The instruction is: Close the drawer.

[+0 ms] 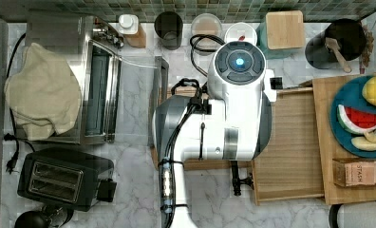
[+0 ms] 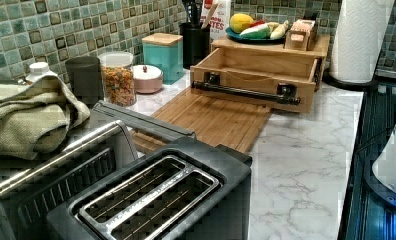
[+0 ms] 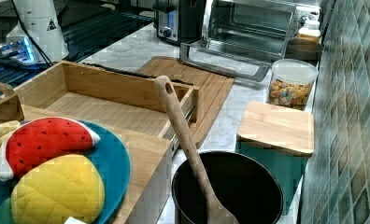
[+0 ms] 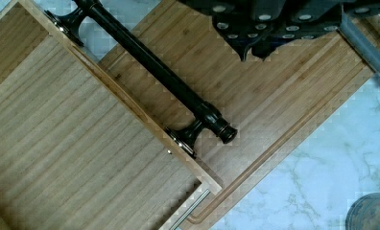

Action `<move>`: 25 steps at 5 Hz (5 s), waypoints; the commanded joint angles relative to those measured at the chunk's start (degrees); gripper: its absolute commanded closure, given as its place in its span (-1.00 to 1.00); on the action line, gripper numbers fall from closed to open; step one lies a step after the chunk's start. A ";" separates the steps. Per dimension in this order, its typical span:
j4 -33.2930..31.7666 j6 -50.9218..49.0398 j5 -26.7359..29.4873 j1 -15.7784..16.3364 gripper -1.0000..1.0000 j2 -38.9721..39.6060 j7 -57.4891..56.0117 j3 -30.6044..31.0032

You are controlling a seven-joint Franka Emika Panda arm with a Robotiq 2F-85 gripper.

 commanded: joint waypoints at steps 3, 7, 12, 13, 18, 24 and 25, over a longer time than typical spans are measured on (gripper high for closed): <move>-10.83 6.82 3.02 0.19 1.00 -2.73 -13.18 1.27; -21.07 21.04 -0.85 1.63 1.00 3.33 -26.13 2.95; -25.90 31.04 -6.87 -6.02 1.00 4.58 -45.89 -3.44; -24.81 29.84 -7.49 -8.20 1.00 4.49 -50.92 -5.79; -7.36 37.93 1.71 -22.23 1.00 14.75 -78.24 -17.99; -3.82 30.23 -2.17 -23.73 1.00 14.01 -78.47 -17.09; -3.82 30.21 -2.20 -23.82 1.00 13.99 -78.49 -17.01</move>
